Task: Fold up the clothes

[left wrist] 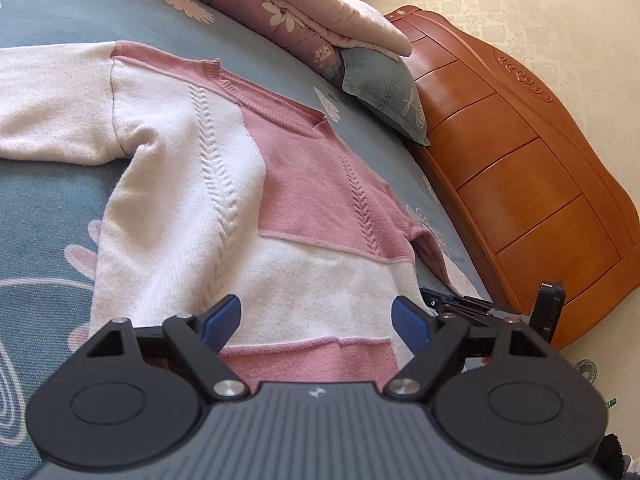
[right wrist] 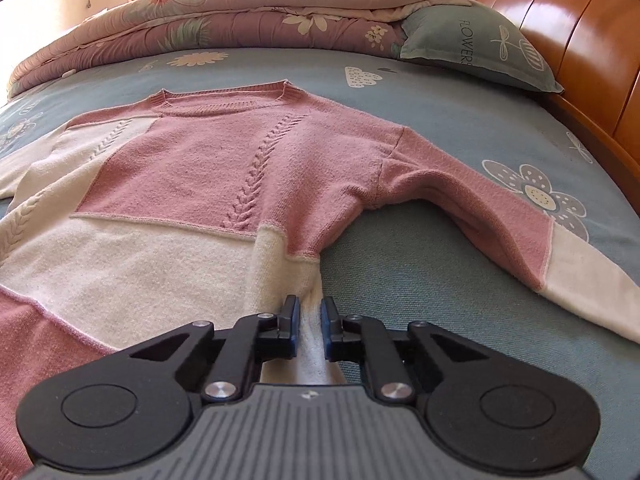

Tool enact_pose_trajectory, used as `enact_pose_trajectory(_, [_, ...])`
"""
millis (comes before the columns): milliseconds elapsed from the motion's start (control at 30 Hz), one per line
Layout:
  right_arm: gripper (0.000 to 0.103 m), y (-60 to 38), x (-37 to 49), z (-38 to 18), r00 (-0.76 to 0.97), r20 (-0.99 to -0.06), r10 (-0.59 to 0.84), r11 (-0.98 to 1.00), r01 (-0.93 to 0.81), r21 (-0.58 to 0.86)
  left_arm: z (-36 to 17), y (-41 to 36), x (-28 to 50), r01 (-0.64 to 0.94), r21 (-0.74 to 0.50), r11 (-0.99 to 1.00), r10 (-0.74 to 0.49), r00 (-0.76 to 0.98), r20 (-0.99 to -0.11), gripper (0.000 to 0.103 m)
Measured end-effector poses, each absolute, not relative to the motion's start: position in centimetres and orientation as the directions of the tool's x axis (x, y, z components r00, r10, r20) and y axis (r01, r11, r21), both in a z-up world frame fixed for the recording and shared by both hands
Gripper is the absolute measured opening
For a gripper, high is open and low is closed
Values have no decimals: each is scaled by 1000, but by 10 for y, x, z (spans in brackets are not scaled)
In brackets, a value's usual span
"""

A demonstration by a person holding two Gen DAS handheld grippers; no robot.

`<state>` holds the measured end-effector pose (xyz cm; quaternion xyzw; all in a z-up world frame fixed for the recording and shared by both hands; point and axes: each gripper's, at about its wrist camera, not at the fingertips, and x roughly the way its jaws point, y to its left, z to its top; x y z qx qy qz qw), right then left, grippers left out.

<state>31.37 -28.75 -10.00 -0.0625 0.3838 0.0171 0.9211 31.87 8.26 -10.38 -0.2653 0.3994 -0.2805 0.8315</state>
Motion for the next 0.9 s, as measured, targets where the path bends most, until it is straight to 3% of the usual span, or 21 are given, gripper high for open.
enact_pose_trajectory(200, [12,-316,316,-91,700,-701,-140,988,49,-149,-103,84,319,253,-671,697,-681,527,-509,82])
enact_pose_trajectory(400, [20,-322,320,-79,741,-671,-32,999,29,-15,-104,83,320,249,-668,702,-676,528,-514,82])
enact_pose_trajectory(500, [27,-312,338,-78,750,-661,23,1000,-11,23,-105,84,321,247,-664,706,-672,527,-520,82])
enact_pose_trajectory(633, [35,-308,373,-101,675,-737,-5,1000,19,10,-105,85,322,235,-642,729,-650,533,-542,82])
enact_pose_trajectory(667, [51,-312,373,-102,676,-737,-27,998,53,13,-105,85,322,232,-629,742,-636,539,-552,82])
enact_pose_trajectory(700, [55,-317,372,-102,678,-733,-50,996,92,17,-102,85,321,231,-598,768,-609,555,-567,82])
enact_pose_trajectory(767, [55,-321,354,-94,694,-718,-52,992,118,42,-95,86,319,237,-539,808,-562,585,-584,82])
enact_pose_trajectory(900, [55,-306,303,-80,704,-705,86,995,-27,94,-84,101,317,212,-512,832,-517,628,-582,83])
